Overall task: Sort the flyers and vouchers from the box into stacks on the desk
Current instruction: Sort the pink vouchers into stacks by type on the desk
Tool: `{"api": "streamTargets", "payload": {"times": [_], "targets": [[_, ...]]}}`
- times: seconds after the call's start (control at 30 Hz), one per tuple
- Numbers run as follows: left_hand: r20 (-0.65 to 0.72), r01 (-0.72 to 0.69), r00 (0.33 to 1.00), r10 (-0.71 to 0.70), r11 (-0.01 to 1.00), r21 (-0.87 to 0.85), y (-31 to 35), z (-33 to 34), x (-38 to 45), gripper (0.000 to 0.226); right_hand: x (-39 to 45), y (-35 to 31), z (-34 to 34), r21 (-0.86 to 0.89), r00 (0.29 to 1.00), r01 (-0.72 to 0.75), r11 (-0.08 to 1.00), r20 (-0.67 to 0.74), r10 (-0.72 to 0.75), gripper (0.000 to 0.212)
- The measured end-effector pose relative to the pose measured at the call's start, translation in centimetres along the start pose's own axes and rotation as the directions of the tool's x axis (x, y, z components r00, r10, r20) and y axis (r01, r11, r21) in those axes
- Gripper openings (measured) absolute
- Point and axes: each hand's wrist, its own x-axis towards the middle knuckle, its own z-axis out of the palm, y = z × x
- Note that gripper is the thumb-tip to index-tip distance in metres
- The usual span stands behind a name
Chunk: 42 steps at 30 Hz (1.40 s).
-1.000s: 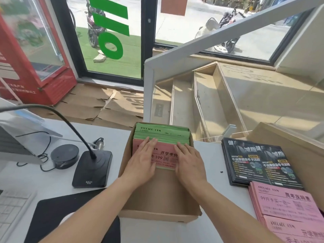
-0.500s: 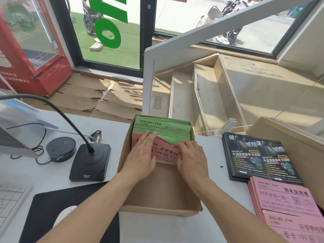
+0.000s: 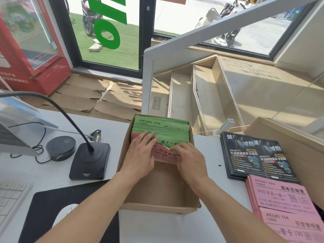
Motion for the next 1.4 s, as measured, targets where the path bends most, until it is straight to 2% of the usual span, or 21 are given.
{"api": "streamTargets", "payload": {"times": [0.23,0.47,0.67,1.0,1.23,1.4], "targets": [[0.020,0.000,1.000,0.000,1.000,0.019,0.15,-0.07,0.02,0.069,-0.38,0.07,0.23,-0.064,0.994,0.086,0.994,-0.061,-0.090,0.023],[0.040,-0.016,0.999,0.016,1.000,0.010,0.09,-0.09,-0.26,0.077,-0.29,-0.19,0.17,-0.117,0.997,0.042,0.992,-0.054,-0.048,0.020],[0.042,-0.017,0.999,0.016,1.000,0.018,0.07,-0.08,-0.24,0.076,-0.29,-0.14,0.18,-0.155,0.998,0.048,0.987,-0.024,-0.052,0.034],[0.053,-0.017,0.999,0.015,0.999,0.032,-0.06,0.07,-0.14,0.080,-0.37,-0.26,0.05,-0.208,0.998,0.068,0.976,0.005,-0.069,0.038],[0.053,0.007,0.999,-0.012,0.997,0.082,0.18,0.15,0.09,0.082,-0.34,-0.25,-0.03,-0.217,0.997,0.075,0.973,0.008,-0.075,0.039],[0.048,0.010,0.999,-0.014,0.996,0.091,0.29,0.20,0.08,0.083,-0.19,-0.27,-0.12,-0.153,0.998,0.065,0.986,-0.017,-0.068,0.037]]}}
